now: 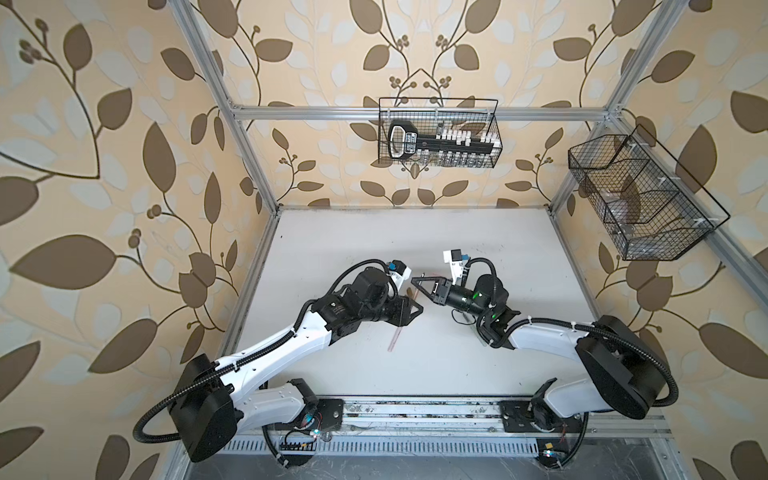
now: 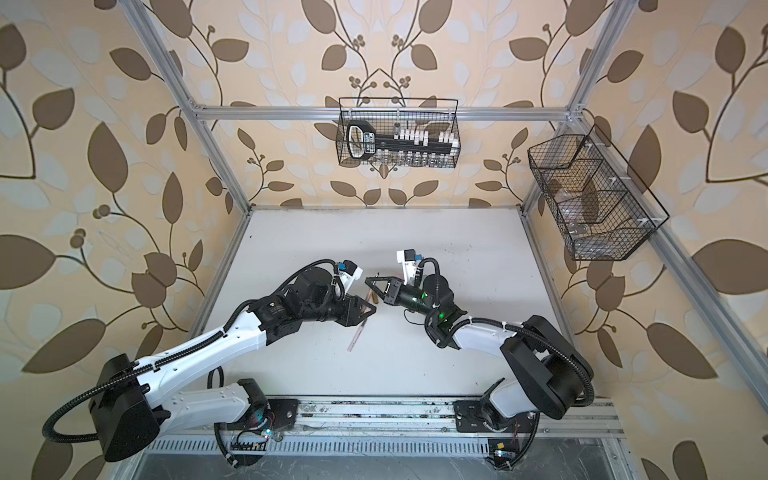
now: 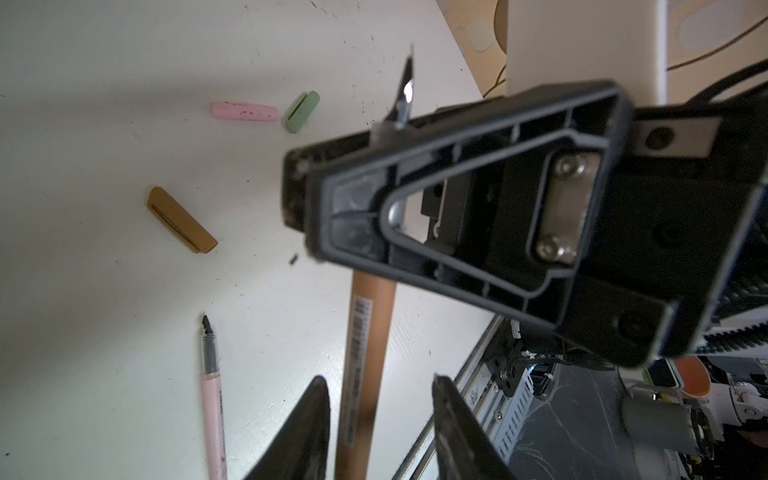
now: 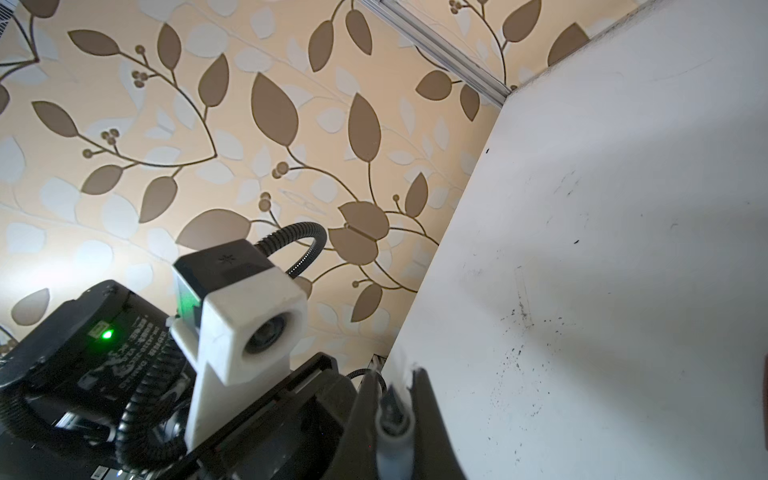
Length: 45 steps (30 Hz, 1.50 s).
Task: Insert the pens into the pen caps
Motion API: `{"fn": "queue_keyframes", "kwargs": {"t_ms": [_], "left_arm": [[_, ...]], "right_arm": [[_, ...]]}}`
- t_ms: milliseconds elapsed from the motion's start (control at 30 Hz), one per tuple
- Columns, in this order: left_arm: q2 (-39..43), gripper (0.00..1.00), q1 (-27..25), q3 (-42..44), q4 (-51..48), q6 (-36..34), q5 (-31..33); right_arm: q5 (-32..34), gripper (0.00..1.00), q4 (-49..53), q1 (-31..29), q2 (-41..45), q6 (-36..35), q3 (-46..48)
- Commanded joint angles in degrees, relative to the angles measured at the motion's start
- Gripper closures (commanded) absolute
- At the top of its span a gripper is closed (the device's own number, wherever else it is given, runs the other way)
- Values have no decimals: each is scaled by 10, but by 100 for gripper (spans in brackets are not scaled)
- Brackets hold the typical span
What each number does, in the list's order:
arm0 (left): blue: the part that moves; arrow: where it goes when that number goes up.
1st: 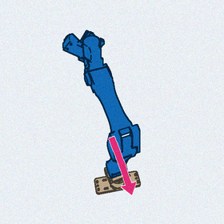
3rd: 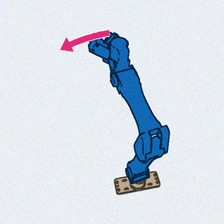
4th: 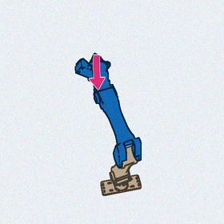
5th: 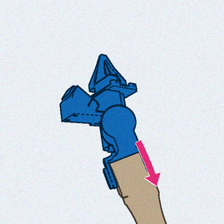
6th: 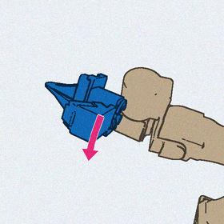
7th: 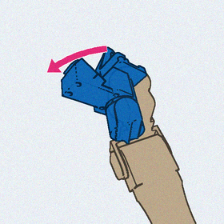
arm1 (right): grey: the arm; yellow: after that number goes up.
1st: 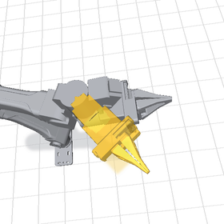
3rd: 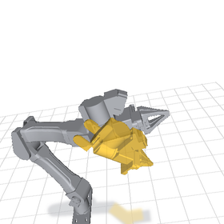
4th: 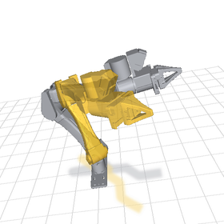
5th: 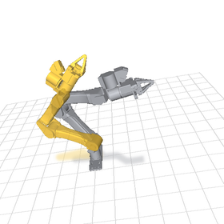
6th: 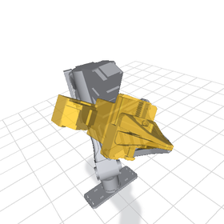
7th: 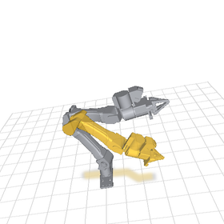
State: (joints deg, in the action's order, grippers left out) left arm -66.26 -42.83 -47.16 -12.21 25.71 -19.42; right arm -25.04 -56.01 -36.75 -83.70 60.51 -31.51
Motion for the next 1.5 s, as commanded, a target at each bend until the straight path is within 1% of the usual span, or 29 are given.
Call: {"fn": "queue_keyframes", "kwargs": {"t_ms": [0, 100, 333, 467, 500, 533, 600, 733, 867, 933, 967, 1000, 1033, 1067, 1100, 1133, 1200, 1300, 1367, 1467], "left_arm": [[3, 63, -3, -4, 16, 0, -11], [3, 66, -3, -6, 15, -3, -8], [-6, 67, -3, -13, 9, -7, -11], [-10, 73, -3, -19, 3, -15, -11], [-10, 76, -3, -20, 3, -16, -8], [-10, 81, -3, -21, 3, -19, -6], [-11, 86, -3, -25, 1, -26, -2], [-12, 88, -3, -42, -16, -46, 12], [-12, 90, -3, -61, -39, -70, 25], [-11, 93, -3, -65, -40, -77, 28], [-10, 94, -2, -65, -39, -81, 29], [-9, 95, -3, -68, -39, -84, 31], [-8, 95, -3, -68, -38, -88, 30], [-6, 96, -3, -69, -38, -94, 31], [-2, 96, -3, -66, -36, -96, 34], [3, 96, -3, -64, -34, -98, 42], [14, 96, -3, -61, -40, -106, 66], [35, 96, -3, -62, -63, -122, 106], [58, 96, -3, -65, -81, -138, 130], [97, 96, -4, -65, -102, -162, 147]], "right_arm": [[9, 100, -31, -4, -6, 13, -5], [10, 100, -32, -5, -6, 12, -4], [14, 100, -24, -5, 0, 6, -5], [15, 100, -16, -6, 2, 1, -6], [14, 100, -16, -6, 2, 0, -6], [13, 100, -16, -6, 1, -1, -6], [16, 100, -9, -8, 6, -7, -5], [20, 100, 55, -12, 28, -49, -15], [40, 99, 167, -19, 71, -121, -34], [43, 99, 197, -21, 91, -141, -39], [44, 97, 205, -19, 98, -143, -40], [43, 93, 213, -19, 104, -146, -41], [39, 82, 223, -19, 108, -150, -44], [36, 64, 240, -19, 115, -155, -49], [35, 51, 263, -19, 123, -163, -56], [36, 45, 284, -19, 135, -173, -61], [77, 39, 358, -21, 181, -199, -65], [122, 34, 462, -23, 253, -226, -62], [170, 36, 584, -24, 287, -251, -80], [202, 38, 720, -22, 280, -284, -122]]}}
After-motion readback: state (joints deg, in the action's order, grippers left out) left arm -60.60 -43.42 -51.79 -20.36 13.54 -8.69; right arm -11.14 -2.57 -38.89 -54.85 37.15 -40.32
